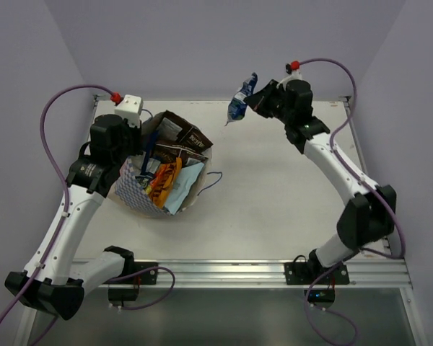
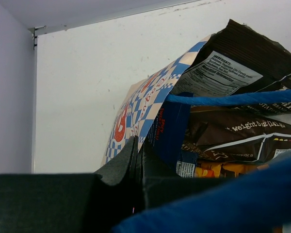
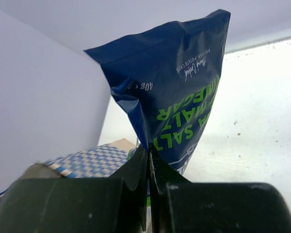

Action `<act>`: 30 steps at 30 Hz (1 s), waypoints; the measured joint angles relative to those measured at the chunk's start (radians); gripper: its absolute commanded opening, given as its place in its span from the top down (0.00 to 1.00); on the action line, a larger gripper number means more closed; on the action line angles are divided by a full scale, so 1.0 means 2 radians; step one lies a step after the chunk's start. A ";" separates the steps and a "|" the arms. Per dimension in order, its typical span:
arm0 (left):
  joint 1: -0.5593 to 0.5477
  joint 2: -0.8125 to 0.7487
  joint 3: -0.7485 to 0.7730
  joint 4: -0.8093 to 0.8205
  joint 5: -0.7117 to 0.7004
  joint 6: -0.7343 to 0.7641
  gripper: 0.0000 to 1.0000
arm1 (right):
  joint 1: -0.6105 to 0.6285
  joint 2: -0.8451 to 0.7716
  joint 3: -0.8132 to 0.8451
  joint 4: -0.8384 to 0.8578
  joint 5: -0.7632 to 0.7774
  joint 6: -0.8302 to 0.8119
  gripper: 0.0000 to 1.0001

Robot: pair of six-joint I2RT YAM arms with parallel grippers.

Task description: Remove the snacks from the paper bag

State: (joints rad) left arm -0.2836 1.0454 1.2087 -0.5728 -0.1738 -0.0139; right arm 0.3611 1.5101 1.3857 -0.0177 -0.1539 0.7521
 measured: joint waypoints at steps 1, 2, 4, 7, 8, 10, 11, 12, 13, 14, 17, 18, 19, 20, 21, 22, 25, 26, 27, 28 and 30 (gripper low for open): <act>0.000 0.001 0.000 0.000 0.003 0.000 1.00 | -0.007 0.035 0.017 0.000 -0.011 0.000 1.00; 0.000 0.001 0.000 0.000 0.005 0.000 1.00 | -0.012 0.071 0.034 0.001 -0.021 0.000 1.00; 0.000 0.001 0.000 -0.001 0.010 0.000 1.00 | -0.019 0.137 0.077 -0.001 -0.041 0.000 1.00; 0.000 0.002 0.000 -0.001 0.016 0.000 1.00 | -0.028 0.227 0.132 0.006 -0.066 0.005 0.95; 0.000 0.003 0.000 -0.001 0.018 0.000 1.00 | -0.031 0.242 0.135 0.006 -0.068 0.007 0.87; 0.000 0.003 0.000 -0.001 0.021 0.001 1.00 | -0.038 0.263 0.135 0.001 -0.074 0.013 0.61; 0.000 0.004 0.000 -0.001 0.022 0.001 1.00 | -0.042 0.267 0.132 -0.006 -0.075 0.016 0.54; 0.000 0.004 0.000 -0.001 0.022 0.002 1.00 | -0.047 0.267 0.125 -0.011 -0.074 0.015 0.50; 0.000 0.004 0.000 -0.001 0.023 0.002 1.00 | -0.053 0.262 0.118 -0.019 -0.073 0.013 0.46; 0.000 0.004 0.000 -0.001 0.024 0.002 1.00 | -0.058 0.258 0.111 -0.025 -0.068 0.009 0.40; 0.000 0.004 0.000 -0.001 0.027 0.002 1.00 | -0.069 0.220 0.078 -0.054 -0.045 -0.004 0.34; 0.000 0.004 0.000 -0.001 0.028 0.003 1.00 | -0.071 0.198 0.063 -0.064 -0.039 -0.007 0.34; 0.000 0.004 0.000 -0.001 0.029 0.003 1.00 | -0.069 0.171 0.046 -0.072 -0.033 -0.010 0.33; 0.000 0.004 0.000 -0.001 0.029 0.003 1.00 | -0.064 0.140 0.030 -0.078 -0.028 -0.011 0.33; 0.000 0.004 0.000 -0.001 0.029 0.003 1.00 | -0.055 0.107 0.016 -0.083 -0.022 -0.012 0.32; 0.000 0.004 0.000 -0.001 0.030 0.003 1.00 | -0.040 0.074 0.006 -0.086 -0.016 -0.014 0.32; 0.000 0.004 0.000 -0.001 0.031 0.003 1.00 | 0.031 -0.007 0.000 -0.086 0.007 -0.014 0.35; 0.000 0.004 0.000 -0.001 0.032 0.003 1.00 | 0.065 -0.029 -0.001 -0.080 0.013 -0.010 0.36; 0.000 0.004 0.000 -0.001 0.032 0.003 1.00 | 0.098 -0.047 -0.003 -0.070 0.016 -0.005 0.36; 0.000 0.004 0.000 -0.001 0.032 0.003 1.00 | 0.133 -0.060 -0.006 -0.059 0.019 0.001 0.37; 0.000 0.004 0.000 -0.001 0.032 0.002 1.00 | 0.189 -0.067 -0.010 -0.040 0.028 0.015 0.37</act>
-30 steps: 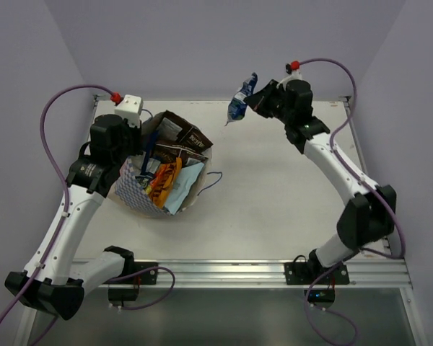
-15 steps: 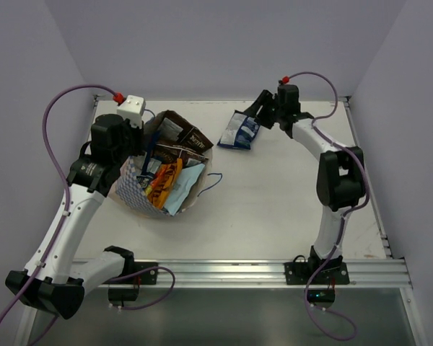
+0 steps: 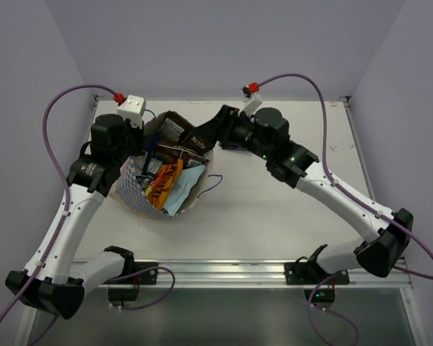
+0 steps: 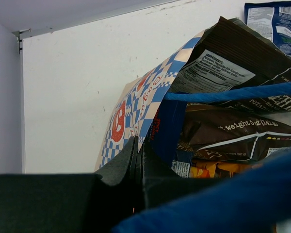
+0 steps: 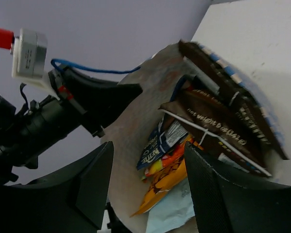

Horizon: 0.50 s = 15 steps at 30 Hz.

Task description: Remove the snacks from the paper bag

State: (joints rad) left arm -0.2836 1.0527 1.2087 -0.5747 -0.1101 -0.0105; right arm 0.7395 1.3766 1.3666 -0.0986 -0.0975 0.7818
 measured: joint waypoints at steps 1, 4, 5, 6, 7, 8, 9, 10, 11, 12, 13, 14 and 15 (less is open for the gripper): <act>0.000 0.000 0.000 0.000 0.000 -0.001 1.00 | 0.018 0.004 0.000 0.008 0.002 0.005 0.39; 0.000 0.000 0.000 0.000 0.001 -0.003 1.00 | 0.066 0.048 0.011 0.022 0.021 0.020 0.40; 0.000 0.000 0.000 0.000 0.001 -0.003 1.00 | 0.078 0.069 0.018 0.023 0.029 0.024 0.41; 0.000 0.000 0.000 0.000 0.001 -0.003 1.00 | 0.087 0.092 0.024 0.023 0.034 0.027 0.41; 0.000 0.000 0.000 0.000 0.001 -0.003 1.00 | 0.095 0.117 0.032 0.023 0.040 0.032 0.42; 0.000 -0.001 0.000 0.000 0.002 -0.003 1.00 | 0.103 0.133 0.037 0.023 0.041 0.034 0.43; 0.000 -0.001 0.000 0.000 0.002 -0.004 1.00 | 0.109 0.153 0.045 0.022 0.044 0.037 0.43; 0.000 -0.001 0.000 0.000 0.002 -0.004 1.00 | 0.116 0.171 0.053 0.021 0.046 0.038 0.43; 0.000 -0.002 0.000 0.000 0.003 -0.006 1.00 | 0.123 0.187 0.061 0.020 0.052 0.038 0.44; 0.000 -0.002 0.001 0.000 0.004 -0.007 1.00 | 0.127 0.201 0.069 0.020 0.057 0.038 0.45; 0.000 -0.003 0.001 -0.001 0.005 -0.008 1.00 | 0.132 0.212 0.078 0.019 0.060 0.038 0.45; 0.000 -0.003 0.001 -0.001 0.006 -0.009 1.00 | 0.135 0.222 0.088 0.019 0.064 0.038 0.45; 0.000 -0.004 0.001 -0.002 0.007 -0.011 1.00 | 0.137 0.231 0.098 0.019 0.067 0.039 0.45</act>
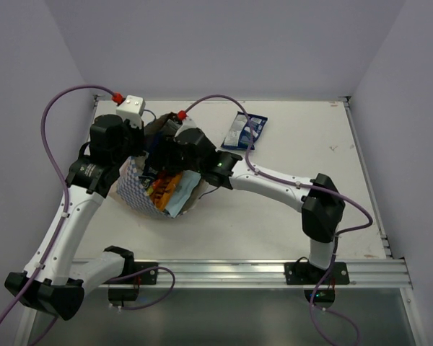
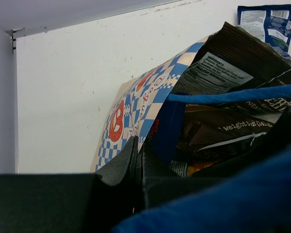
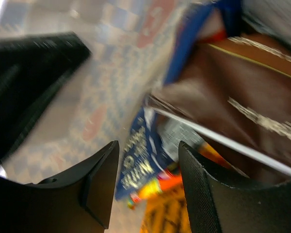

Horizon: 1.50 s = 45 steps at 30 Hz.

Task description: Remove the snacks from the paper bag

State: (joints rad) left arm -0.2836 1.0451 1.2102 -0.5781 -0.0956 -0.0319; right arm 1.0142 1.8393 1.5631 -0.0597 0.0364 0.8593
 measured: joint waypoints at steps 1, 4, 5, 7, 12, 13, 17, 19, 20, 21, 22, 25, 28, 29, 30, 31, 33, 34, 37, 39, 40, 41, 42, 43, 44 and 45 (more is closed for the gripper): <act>0.000 0.000 0.000 -0.001 0.002 -0.001 1.00 | 0.002 0.008 0.011 0.001 0.002 0.001 0.45; 0.000 -0.001 0.000 -0.001 0.007 -0.005 1.00 | 0.006 0.027 0.040 0.001 0.015 0.009 0.45; 0.000 -0.001 0.000 -0.001 0.008 -0.005 1.00 | 0.006 0.034 0.048 0.002 0.019 0.011 0.44; 0.000 -0.001 0.000 -0.001 0.009 -0.005 1.00 | 0.006 0.047 0.064 -0.001 0.032 0.016 0.44; 0.000 -0.001 0.000 -0.004 0.009 -0.005 1.00 | 0.006 0.093 0.126 -0.030 0.059 0.030 0.47; 0.000 -0.001 0.000 -0.005 0.009 -0.005 1.00 | 0.007 0.097 0.130 -0.035 0.063 0.033 0.51; 0.000 -0.002 0.000 -0.005 0.009 -0.005 1.00 | 0.007 0.104 0.135 -0.055 0.072 0.038 0.79; 0.000 -0.002 0.000 -0.006 0.008 -0.005 1.00 | 0.007 0.105 0.135 -0.058 0.075 0.038 0.94; 0.000 -0.002 0.000 -0.006 0.007 -0.005 1.00 | 0.007 0.106 0.135 -0.058 0.075 0.037 1.00; 0.000 -0.002 0.000 -0.006 0.006 -0.005 1.00 | 0.007 0.106 0.134 -0.057 0.074 0.034 1.00; 0.000 -0.003 0.000 -0.005 0.003 -0.005 1.00 | 0.007 0.104 0.130 -0.051 0.073 0.031 1.00; 0.000 -0.004 0.000 -0.006 -0.007 -0.006 1.00 | 0.007 0.083 0.094 -0.029 0.063 0.017 1.00; 0.000 -0.007 0.000 -0.006 -0.016 -0.010 1.00 | 0.005 0.040 0.052 -0.024 0.049 -0.006 1.00; 0.000 -0.007 0.000 -0.008 -0.019 -0.012 1.00 | 0.004 0.022 0.043 -0.025 0.043 -0.014 1.00; 0.000 -0.008 0.000 -0.008 -0.021 -0.014 1.00 | 0.002 0.001 0.034 -0.026 0.037 -0.023 1.00; 0.000 -0.008 0.000 -0.008 -0.024 -0.014 1.00 | 0.000 -0.023 0.027 -0.027 0.031 -0.031 1.00; 0.000 -0.007 0.000 -0.008 -0.028 -0.015 1.00 | -0.006 -0.076 0.017 -0.028 0.015 -0.046 1.00; 0.000 -0.007 0.000 -0.008 -0.030 -0.016 1.00 | -0.012 -0.104 0.015 -0.029 0.004 -0.051 1.00; 0.000 -0.007 0.000 -0.007 -0.038 -0.016 1.00 | -0.048 -0.184 0.011 -0.026 -0.034 -0.061 1.00; 0.000 -0.007 0.000 -0.007 -0.040 -0.016 1.00 | -0.079 -0.228 0.003 -0.025 -0.050 -0.065 1.00; 0.000 -0.006 0.000 -0.008 -0.042 -0.016 1.00 | -0.099 -0.250 -0.002 -0.023 -0.054 -0.069 1.00; 0.000 -0.005 0.000 -0.008 -0.043 -0.016 1.00 | -0.117 -0.269 -0.009 -0.021 -0.055 -0.072 1.00; 0.000 -0.005 0.000 -0.008 -0.045 -0.016 1.00 | -0.138 -0.285 -0.016 -0.020 -0.055 -0.076 1.00; 0.000 -0.004 0.000 -0.009 -0.046 -0.016 1.00 | -0.161 -0.298 -0.024 -0.020 -0.056 -0.079 1.00; 0.000 -0.004 0.000 -0.009 -0.046 -0.016 1.00 | -0.184 -0.308 -0.031 -0.020 -0.056 -0.082 1.00; 0.000 -0.004 0.000 -0.009 -0.046 -0.016 1.00 | -0.210 -0.313 -0.037 -0.020 -0.060 -0.085 1.00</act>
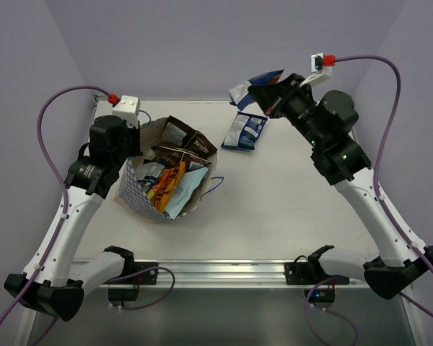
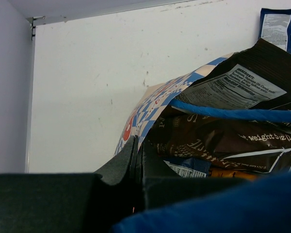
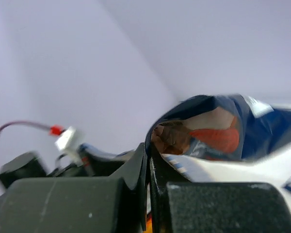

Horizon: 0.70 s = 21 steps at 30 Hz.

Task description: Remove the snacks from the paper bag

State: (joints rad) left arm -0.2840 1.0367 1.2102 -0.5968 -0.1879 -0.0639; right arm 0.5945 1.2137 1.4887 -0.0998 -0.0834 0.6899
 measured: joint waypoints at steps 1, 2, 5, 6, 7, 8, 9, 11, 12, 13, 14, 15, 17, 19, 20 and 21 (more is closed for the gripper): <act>0.000 0.000 0.000 0.000 0.000 0.000 1.00 | -0.027 -0.002 -0.004 0.000 -0.002 -0.002 1.00; 0.000 0.000 0.000 0.000 0.000 0.000 1.00 | -0.050 0.001 -0.008 -0.001 -0.005 -0.005 1.00; 0.000 0.000 0.000 0.000 0.000 0.001 1.00 | -0.111 0.031 -0.010 -0.001 -0.014 -0.011 1.00; 0.000 0.000 0.000 0.000 0.001 0.002 1.00 | -0.131 0.048 -0.010 0.001 -0.023 -0.011 1.00; 0.000 0.000 0.000 0.000 0.001 0.002 1.00 | -0.148 0.068 -0.011 0.004 -0.030 -0.012 1.00; 0.000 0.000 0.000 0.000 0.001 0.002 1.00 | -0.162 0.089 -0.011 0.008 -0.036 -0.013 1.00; 0.000 0.000 0.000 0.000 0.001 0.002 1.00 | -0.175 0.111 -0.011 0.012 -0.045 -0.013 1.00; 0.000 0.000 0.000 -0.001 0.001 0.003 1.00 | -0.199 0.161 -0.010 0.023 -0.060 -0.015 1.00; 0.000 0.000 0.000 -0.001 0.002 0.003 1.00 | -0.208 0.186 -0.010 0.028 -0.066 -0.015 1.00; 0.000 0.000 0.000 -0.001 0.002 0.003 1.00 | -0.215 0.211 -0.010 0.031 -0.073 -0.016 1.00; 0.000 0.000 0.000 -0.001 0.003 0.003 1.00 | -0.223 0.235 -0.010 0.034 -0.078 -0.016 1.00; 0.000 0.000 0.000 -0.002 0.003 0.004 1.00 | -0.229 0.252 -0.010 0.035 -0.083 -0.017 1.00; 0.000 0.001 0.000 -0.002 0.005 0.004 1.00 | -0.240 0.284 -0.015 0.035 -0.090 -0.015 0.84; 0.000 0.001 0.000 -0.002 0.006 0.004 1.00 | -0.248 0.290 -0.043 0.035 -0.093 -0.009 0.55; 0.000 0.001 0.000 -0.002 0.007 0.005 1.00 | -0.252 0.284 -0.062 0.030 -0.091 -0.011 0.51; 0.000 0.001 0.000 -0.002 0.008 0.006 1.00 | -0.254 0.276 -0.079 0.022 -0.082 -0.014 0.46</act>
State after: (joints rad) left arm -0.2840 1.0389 1.2102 -0.6010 -0.1715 -0.0509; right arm 0.0872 1.7664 1.3304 -0.0551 -0.2470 0.6617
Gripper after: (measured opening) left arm 0.020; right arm 0.456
